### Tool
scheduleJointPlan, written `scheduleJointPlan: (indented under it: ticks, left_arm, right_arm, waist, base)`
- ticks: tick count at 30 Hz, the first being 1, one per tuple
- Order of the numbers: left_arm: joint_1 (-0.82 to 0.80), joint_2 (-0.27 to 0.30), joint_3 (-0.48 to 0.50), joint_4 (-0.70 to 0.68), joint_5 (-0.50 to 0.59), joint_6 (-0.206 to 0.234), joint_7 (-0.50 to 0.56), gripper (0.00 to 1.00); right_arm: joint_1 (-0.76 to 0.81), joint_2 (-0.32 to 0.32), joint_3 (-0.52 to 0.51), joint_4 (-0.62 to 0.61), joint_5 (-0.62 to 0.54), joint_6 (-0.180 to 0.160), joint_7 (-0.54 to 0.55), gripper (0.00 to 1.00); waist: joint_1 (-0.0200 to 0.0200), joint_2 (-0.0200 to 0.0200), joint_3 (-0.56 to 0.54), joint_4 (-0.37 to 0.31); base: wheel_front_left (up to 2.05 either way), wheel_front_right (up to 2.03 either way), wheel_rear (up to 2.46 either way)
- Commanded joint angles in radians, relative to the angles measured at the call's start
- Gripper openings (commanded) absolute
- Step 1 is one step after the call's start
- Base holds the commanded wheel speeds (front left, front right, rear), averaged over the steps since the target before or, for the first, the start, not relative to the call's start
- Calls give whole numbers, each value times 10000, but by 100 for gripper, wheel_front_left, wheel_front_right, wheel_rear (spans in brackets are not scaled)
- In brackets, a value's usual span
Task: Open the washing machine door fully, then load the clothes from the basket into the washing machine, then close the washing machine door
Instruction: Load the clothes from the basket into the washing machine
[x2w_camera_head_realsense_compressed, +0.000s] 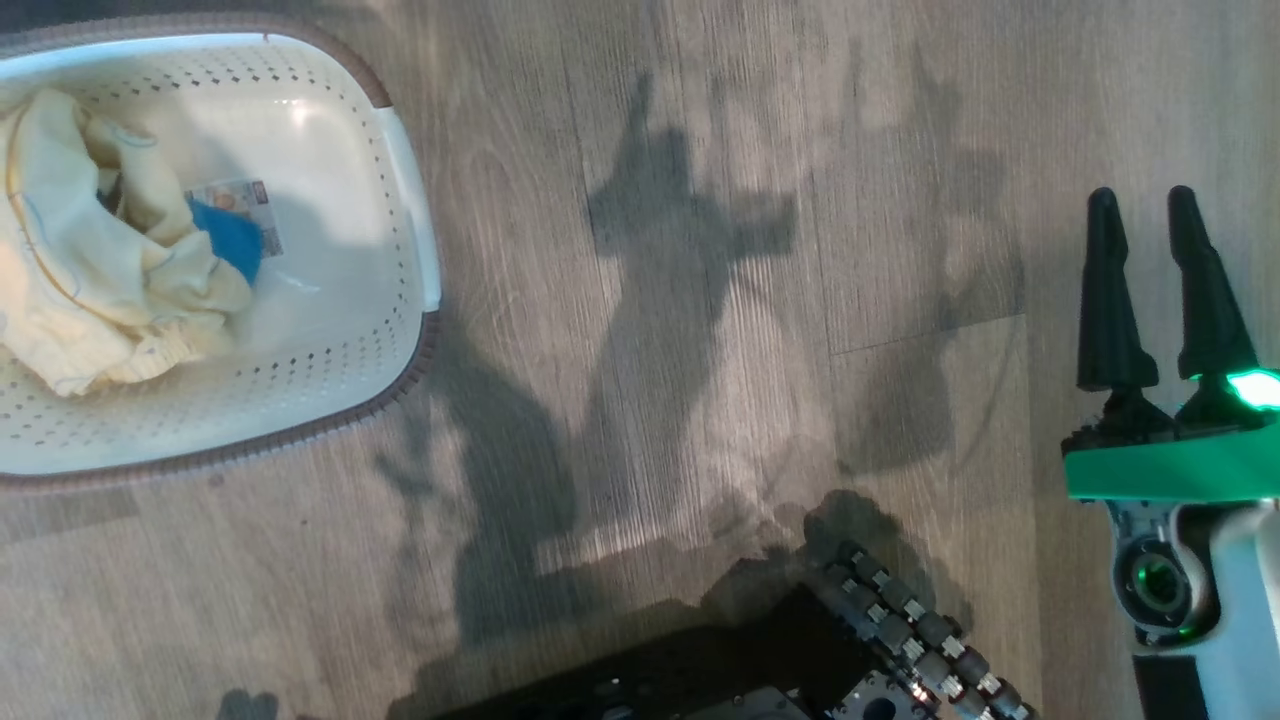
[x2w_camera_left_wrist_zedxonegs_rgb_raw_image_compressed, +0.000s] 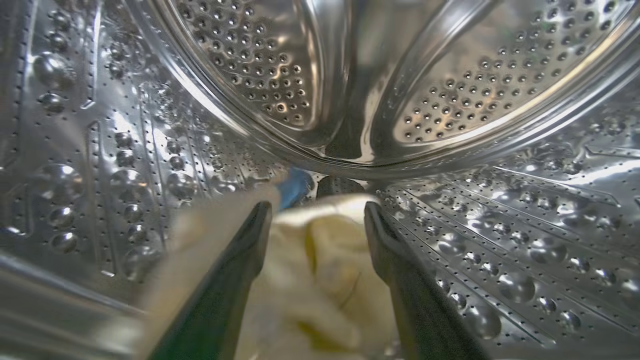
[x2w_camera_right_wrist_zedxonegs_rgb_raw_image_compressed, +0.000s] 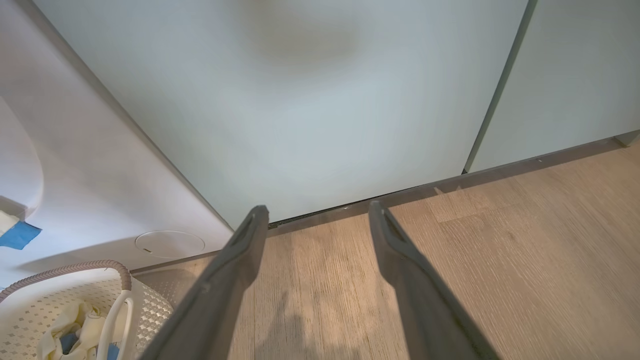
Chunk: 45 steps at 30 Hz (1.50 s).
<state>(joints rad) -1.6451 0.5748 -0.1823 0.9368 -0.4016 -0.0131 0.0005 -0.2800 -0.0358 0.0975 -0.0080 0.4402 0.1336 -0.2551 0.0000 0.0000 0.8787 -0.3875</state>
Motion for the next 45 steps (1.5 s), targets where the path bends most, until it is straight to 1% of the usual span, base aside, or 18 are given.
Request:
scheduleJointPlan:
  ticks: [1,3,7,13,15,20,25,31,32,33,37,39,45]
  left_arm:
    - [-254,320,78,-295,-55,42,23,100]
    - [-163,297,38,-258,-99,-30,90,100]
    - [214,120,64,-385,-255,6,-47,100]
    - [1287,-127,324,-878,-704,-7,-607,100]
    - [2097,-255,507,-1399,-954,49,-990,100]
    - [3757,-295,865,-2621,-1349,231,-1390,100]
    - [5951,-529,1033,-4519,-1524,724,-1640,100]
    - [8845,-830,1091,-7061,-1483,1569,-1741,100]
    - [9304,-804,1091,-7461,-1369,1753,-1761,100]
    - [9304,-804,1091,-7461,-1369,1753,-1761,100]
    - [10974,-908,1024,-8857,-1089,2398,-1717,100]
    - [11660,-995,946,-9392,-1008,2620,-1675,100]
    - [13404,-1333,485,-10479,-523,3317,-1671,100]
  right_arm:
    - [82,-145,33,-213,97,-29,-66,100]
    - [90,-145,-64,-236,63,-29,-66,100]
    - [167,-145,-270,-268,-47,-29,-66,100]
    - [337,-145,-583,-326,-250,-29,-66,100]
    - [437,-145,-715,-364,-376,-29,-66,100]
    - [575,-145,-847,-439,-662,-29,-66,100]
    - [807,-145,-1090,-479,-934,-29,-66,100]
    - [1084,-145,-1114,-597,-1194,-29,-66,100]
    - [1118,-160,-1064,-625,-1238,-29,-66,100]
    - [1118,-160,-1064,-625,-1238,-29,-66,100]
    - [1303,-312,-1002,-654,-1381,-29,-66,100]
    - [1405,-404,-1021,-619,-1445,-29,-56,100]
    - [1752,-589,-1088,-630,-1656,-29,189,100]
  waist:
    - [0,0,-34,30]
    - [0,0,-124,94]
    - [0,0,-340,275]
    - [0,0,-853,598]
    - [0,0,-1181,773]
    - [0,0,-1689,1024]
    - [0,0,-2272,1330]
    - [0,0,-3013,1628]
    - [0,0,-3126,1652]
    - [0,0,-3126,1652]
    - [0,0,-3582,1836]
    - [0,0,-3825,1959]
    - [0,0,-4622,2315]
  base:
    - [0,0,0]
    - [0,0,0]
    - [0,0,0]
    - [0,0,0]
    - [0,0,0]
    - [0,0,0]
    - [0,0,0]
    - [0,0,0]
    - [0,0,0]
    - [0,0,0]
    - [0,0,0]
    - [0,0,0]
    - [0,0,0]
